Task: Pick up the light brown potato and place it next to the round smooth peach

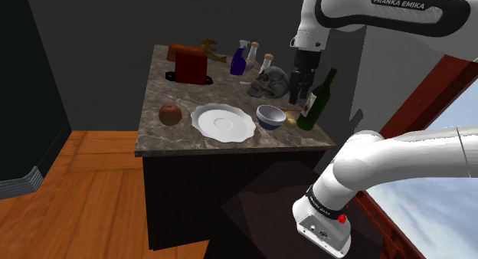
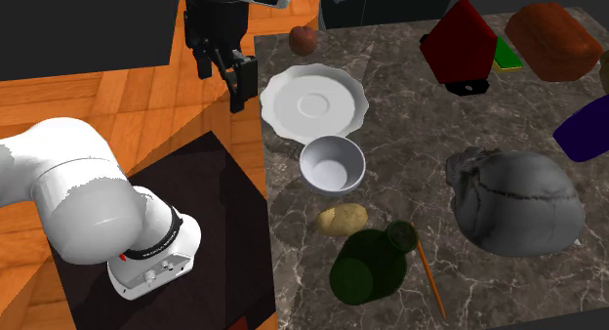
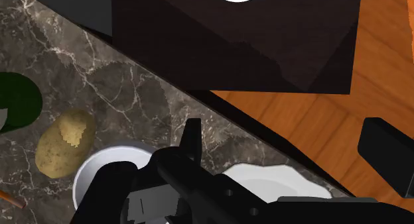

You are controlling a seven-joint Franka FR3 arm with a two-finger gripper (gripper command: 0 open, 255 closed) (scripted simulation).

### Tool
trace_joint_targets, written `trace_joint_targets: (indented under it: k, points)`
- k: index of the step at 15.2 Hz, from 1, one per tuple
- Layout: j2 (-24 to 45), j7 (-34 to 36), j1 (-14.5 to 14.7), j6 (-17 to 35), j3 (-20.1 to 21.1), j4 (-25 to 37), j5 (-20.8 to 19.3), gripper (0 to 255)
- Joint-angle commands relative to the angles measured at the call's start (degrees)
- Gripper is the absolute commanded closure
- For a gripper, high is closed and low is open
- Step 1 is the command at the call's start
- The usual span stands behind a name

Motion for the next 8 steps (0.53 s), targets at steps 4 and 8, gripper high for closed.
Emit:
trace_joint_targets:
  k: [4, 8]
  points:
    - [-1.05, -0.18, -2.31, 6.58, -2.18, -4.63, -2.31, 0]
    - [-1.25, -0.41, -5.63, 15.83, -5.43, -10.00, -5.41, 0]
